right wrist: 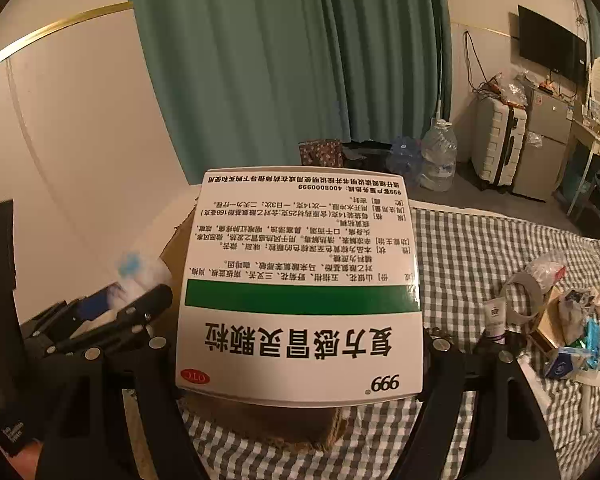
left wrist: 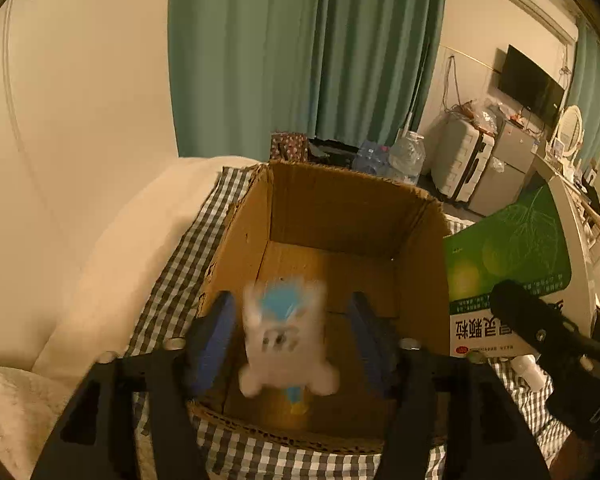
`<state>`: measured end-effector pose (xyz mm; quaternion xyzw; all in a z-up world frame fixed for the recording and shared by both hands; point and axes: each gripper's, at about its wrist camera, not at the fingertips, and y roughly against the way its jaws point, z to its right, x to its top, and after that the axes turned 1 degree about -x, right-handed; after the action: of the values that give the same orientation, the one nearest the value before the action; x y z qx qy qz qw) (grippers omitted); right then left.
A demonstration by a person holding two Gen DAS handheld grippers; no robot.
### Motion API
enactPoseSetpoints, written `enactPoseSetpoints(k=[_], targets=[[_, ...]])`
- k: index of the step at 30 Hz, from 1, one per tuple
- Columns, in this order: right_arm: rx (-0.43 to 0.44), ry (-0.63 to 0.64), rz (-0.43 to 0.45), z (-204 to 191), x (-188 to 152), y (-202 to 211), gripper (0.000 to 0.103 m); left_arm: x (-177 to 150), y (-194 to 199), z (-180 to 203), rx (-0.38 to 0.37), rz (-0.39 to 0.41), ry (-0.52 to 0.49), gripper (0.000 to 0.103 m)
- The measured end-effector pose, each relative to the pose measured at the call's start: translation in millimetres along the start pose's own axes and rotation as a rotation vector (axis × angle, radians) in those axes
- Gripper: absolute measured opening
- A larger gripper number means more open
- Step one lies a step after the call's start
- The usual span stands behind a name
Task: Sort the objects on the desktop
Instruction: 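Open the left tool to drop the white toy into the cardboard box, then open the right tool to drop the medicine box into the cardboard box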
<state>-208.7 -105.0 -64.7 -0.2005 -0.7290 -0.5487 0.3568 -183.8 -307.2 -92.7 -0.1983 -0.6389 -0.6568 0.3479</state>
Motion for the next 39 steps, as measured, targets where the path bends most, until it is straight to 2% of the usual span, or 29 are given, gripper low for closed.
enactPoseSetpoints(k=[3,5,9,24,29,35,39], targets=[[0.034,-0.043,-0.014,4,1,-13,0.080,-1,-1,-5,0.009,0.008,0.016,0.087],[0.029,-0.065,-0.032,2,0,-19,0.093,-2,-1,-7,0.028,0.019,0.019,0.094],[-0.008,-0.073,-0.011,0,-1,-15,0.096,-3,2,-8,0.038,0.024,0.022,0.095],[-0.026,-0.068,0.027,-5,13,4,0.098,-5,10,-3,0.055,0.027,0.020,0.095],[-0.042,-0.087,0.033,3,12,10,0.098,-11,16,-2,0.033,0.035,0.031,0.095],[-0.090,-0.115,0.071,31,-3,42,0.098,-23,36,27,0.011,0.059,-0.019,0.095],[-0.138,-0.125,0.088,51,-11,65,0.098,-32,53,65,-0.016,0.071,-0.087,0.095]])
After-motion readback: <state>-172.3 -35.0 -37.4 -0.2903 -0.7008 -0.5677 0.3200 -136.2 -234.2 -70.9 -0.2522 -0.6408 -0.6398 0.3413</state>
